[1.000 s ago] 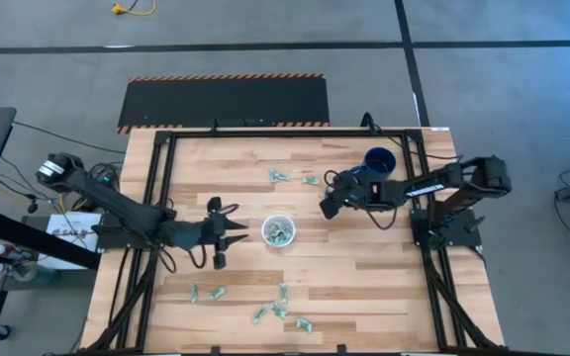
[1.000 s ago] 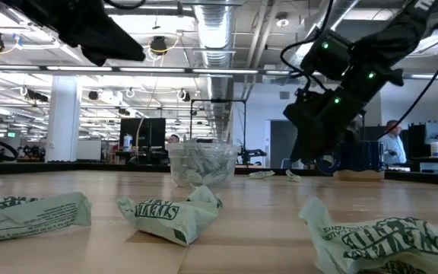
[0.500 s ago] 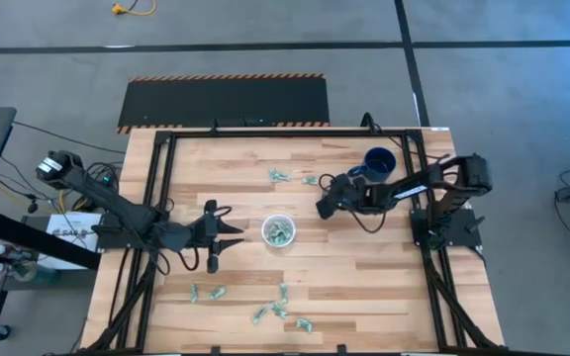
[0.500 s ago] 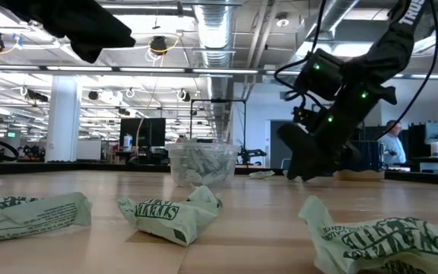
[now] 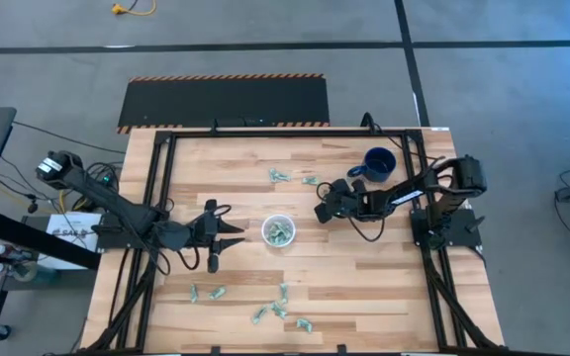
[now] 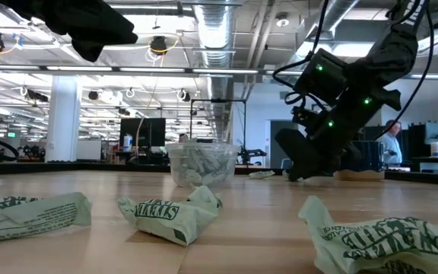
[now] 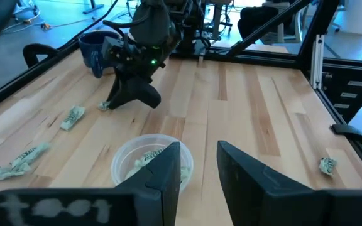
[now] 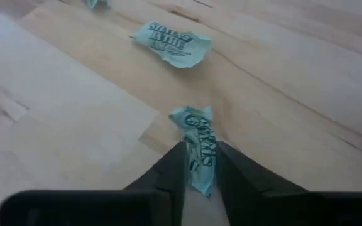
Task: Pick and place items into bin
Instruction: Put the stevia packet into the transparent bin
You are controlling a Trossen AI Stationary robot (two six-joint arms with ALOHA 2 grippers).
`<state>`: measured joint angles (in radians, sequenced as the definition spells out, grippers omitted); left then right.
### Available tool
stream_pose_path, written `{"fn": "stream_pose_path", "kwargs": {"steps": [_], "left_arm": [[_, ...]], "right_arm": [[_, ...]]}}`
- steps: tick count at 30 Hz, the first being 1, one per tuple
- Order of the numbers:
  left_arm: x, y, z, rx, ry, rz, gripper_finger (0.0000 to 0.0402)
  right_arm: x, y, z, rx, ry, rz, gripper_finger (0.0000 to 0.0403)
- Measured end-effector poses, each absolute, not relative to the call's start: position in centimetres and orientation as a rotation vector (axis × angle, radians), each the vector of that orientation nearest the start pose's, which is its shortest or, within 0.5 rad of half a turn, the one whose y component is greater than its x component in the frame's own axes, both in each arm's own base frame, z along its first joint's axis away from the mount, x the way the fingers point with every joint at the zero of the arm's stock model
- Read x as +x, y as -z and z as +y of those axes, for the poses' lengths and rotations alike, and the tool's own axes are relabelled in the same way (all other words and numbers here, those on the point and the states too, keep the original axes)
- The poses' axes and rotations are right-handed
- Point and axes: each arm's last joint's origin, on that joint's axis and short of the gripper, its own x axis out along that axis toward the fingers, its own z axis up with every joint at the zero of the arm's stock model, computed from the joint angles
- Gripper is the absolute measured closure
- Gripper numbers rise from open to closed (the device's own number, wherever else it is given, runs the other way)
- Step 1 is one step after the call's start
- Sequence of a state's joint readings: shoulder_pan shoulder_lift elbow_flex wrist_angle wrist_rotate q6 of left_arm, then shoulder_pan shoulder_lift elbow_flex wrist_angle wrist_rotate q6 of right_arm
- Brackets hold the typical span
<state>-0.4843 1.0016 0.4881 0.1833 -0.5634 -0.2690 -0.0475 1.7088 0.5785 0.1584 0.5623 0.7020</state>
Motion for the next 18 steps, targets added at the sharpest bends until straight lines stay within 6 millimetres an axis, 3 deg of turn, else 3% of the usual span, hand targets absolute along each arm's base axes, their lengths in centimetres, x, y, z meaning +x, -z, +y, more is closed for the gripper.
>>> {"fn": "stream_pose_path", "kwargs": {"steps": [6, 13, 18], "left_arm": [[19.1, -22.8, -8.3, -0.102, -0.116, 0.274, 0.0308], [19.1, -22.7, -8.3, -0.101, -0.118, 0.28, 0.0308], [19.1, -22.7, -8.3, -0.101, -0.118, 0.28, 0.0308]], "right_arm": [[26.7, -9.5, -2.7, 0.334, 0.83, 0.711, 0.0395], [26.9, -11.9, -1.3, 0.315, 0.753, 0.622, 0.0396], [27.7, -14.7, 1.5, 0.207, 0.501, 0.498, 0.0393]]}}
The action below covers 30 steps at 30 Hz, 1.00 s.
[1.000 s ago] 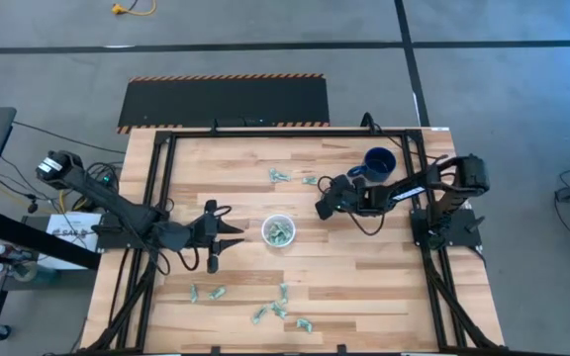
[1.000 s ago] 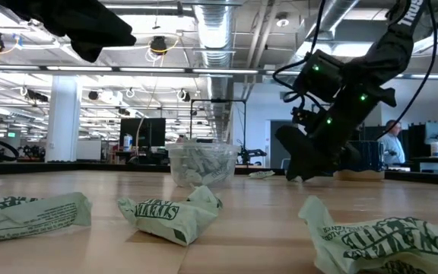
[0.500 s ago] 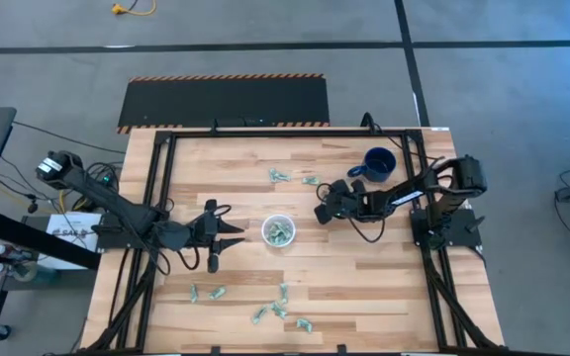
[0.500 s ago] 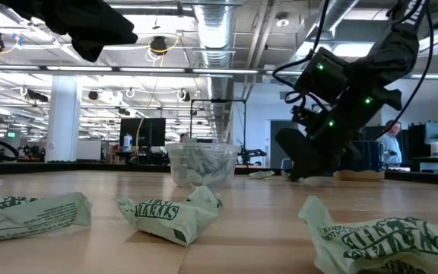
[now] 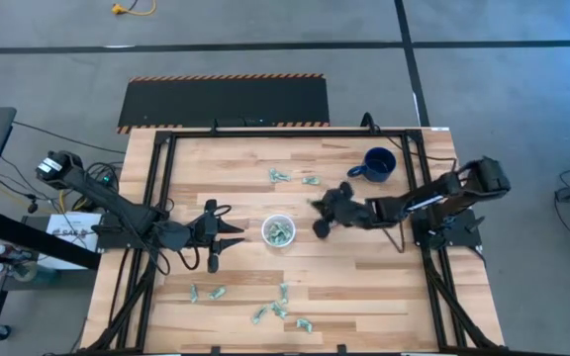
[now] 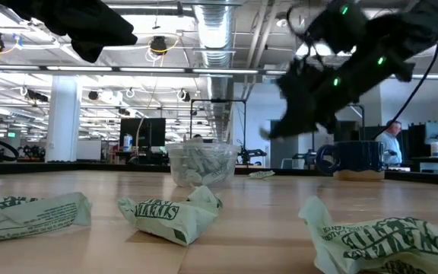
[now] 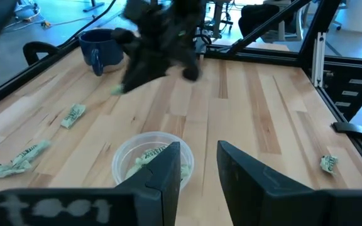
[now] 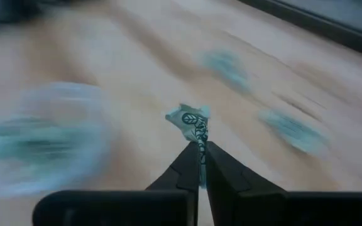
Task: Pick and place items into bin
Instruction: Put the stevia packet into the transparent bin
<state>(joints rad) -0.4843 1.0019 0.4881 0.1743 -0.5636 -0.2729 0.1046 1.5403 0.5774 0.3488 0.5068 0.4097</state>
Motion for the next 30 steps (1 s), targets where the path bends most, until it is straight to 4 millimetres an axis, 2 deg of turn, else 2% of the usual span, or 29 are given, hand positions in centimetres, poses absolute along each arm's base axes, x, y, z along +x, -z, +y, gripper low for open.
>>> {"fn": "stream_pose_path", "kwargs": {"steps": [5, 9, 15, 19, 30], "left_arm": [[19.1, -22.7, -8.3, -0.101, -0.118, 0.28, 0.0308], [19.1, -22.7, -8.3, -0.101, -0.119, 0.28, 0.0308], [19.1, -22.7, -8.3, -0.102, -0.119, 0.284, 0.0308], [19.1, -22.6, -8.3, -0.107, -0.119, 0.288, 0.0308], [19.0, -22.2, -8.2, -0.146, -0.135, 0.322, 0.0308]], "right_arm": [[28.9, -16.7, 4.7, 0.165, 0.177, 0.359, 0.0399], [30.7, -17.2, 6.0, 0.141, 0.115, 0.4, 0.0396], [33.6, -17.2, 6.3, 0.067, 0.124, 0.5, 0.0397], [34.5, -16.8, 6.0, 0.053, 0.088, 0.542, 0.0392], [34.8, -16.6, 5.0, 0.068, 0.092, 0.554, 0.0342]]}}
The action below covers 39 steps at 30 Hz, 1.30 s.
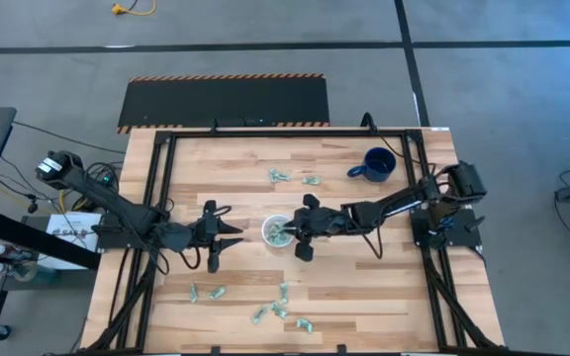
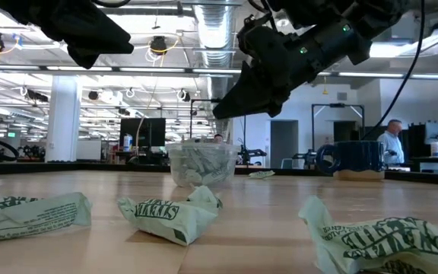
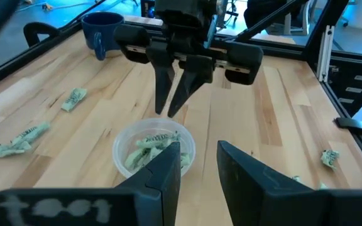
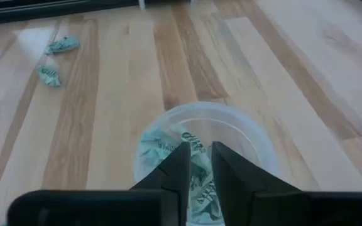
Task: Pick and place items into bin
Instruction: Put the stevia packet into the transparent bin
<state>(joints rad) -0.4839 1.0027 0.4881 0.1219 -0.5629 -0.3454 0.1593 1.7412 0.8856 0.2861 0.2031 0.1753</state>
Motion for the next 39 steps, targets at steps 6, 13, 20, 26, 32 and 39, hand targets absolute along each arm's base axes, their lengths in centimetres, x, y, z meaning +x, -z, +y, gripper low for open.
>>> {"fn": "stream_pose_path", "kwargs": {"steps": [6, 13, 20, 26, 32, 39], "left_arm": [[19.1, -22.1, -8.3, -0.179, -0.125, 0.329, 0.0308], [19.1, -20.5, -10.6, -0.296, 0.146, 0.487, 0.0308], [17.8, -18.3, -13.6, -0.479, 0.175, 0.682, 0.0308], [16.8, -16.5, -14.8, -0.531, 0.04, 0.847, 0.0308], [17.0, -17.2, -16.8, -0.402, -0.091, 0.928, 0.0308], [19.1, -17.5, -19.5, -0.329, -0.111, 1.062, 0.0308]], "right_arm": [[34.6, -16.7, 5.0, 0.065, 0.088, 0.568, 0.0318], [33.9, -18.4, 6.0, 0.021, 0.053, 0.546, 0.0316], [33.2, -18.7, 7.2, 0.017, 0.024, 0.568, 0.0316], [32.6, -18.3, 8.2, -0.028, 0.078, 0.602, 0.0317], [32.1, -18.1, 9.3, -0.051, 0.105, 0.618, 0.0317], [31.6, -18.0, 10.3, -0.083, 0.152, 0.62, 0.0317]]}}
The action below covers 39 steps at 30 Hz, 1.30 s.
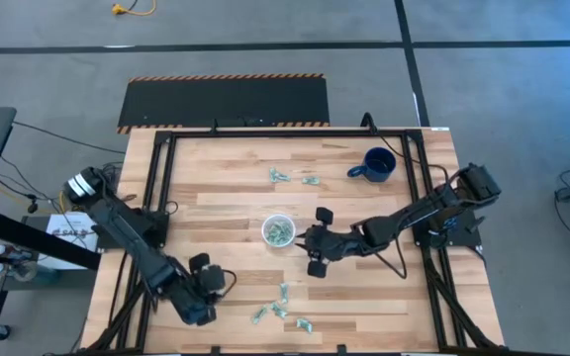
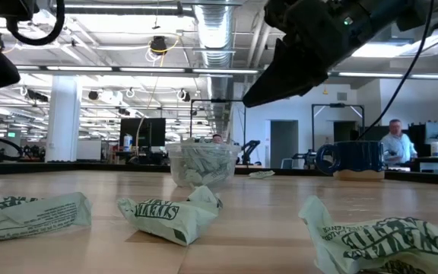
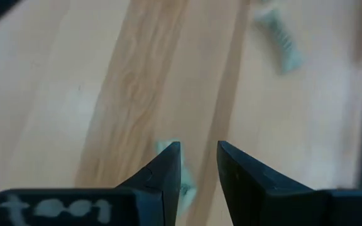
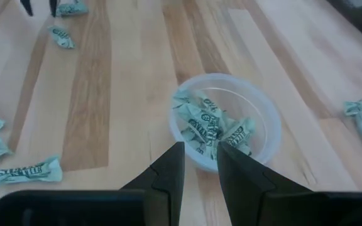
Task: Pick and place items into bin
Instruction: Put the stevia packet into the transparent bin
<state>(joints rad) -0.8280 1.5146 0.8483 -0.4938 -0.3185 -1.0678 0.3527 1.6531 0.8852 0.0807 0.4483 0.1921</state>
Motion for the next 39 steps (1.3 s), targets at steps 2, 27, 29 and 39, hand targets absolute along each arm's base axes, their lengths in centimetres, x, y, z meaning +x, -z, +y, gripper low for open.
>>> {"fn": "stream_pose_path", "kwargs": {"steps": [2, 27, 29, 39], "left_arm": [[19.6, -17.5, -20.0, -0.265, -0.151, 1.129, 0.0308], [22.3, -16.2, -19.8, -0.265, -0.273, 1.371, 0.0286], [22.3, -16.2, -19.9, -0.265, -0.25, 1.394, 0.0286], [22.9, -16.3, -19.6, -0.235, -0.257, 1.314, 0.0262]], "right_arm": [[31.5, -18.0, 10.7, -0.089, 0.151, 0.615, 0.0317], [31.1, -18.0, 11.7, -0.11, 0.138, 0.616, 0.0317], [31.0, -18.0, 11.6, -0.111, 0.138, 0.618, 0.0317], [31.0, -17.9, 11.6, -0.113, 0.141, 0.624, 0.0317]]}}
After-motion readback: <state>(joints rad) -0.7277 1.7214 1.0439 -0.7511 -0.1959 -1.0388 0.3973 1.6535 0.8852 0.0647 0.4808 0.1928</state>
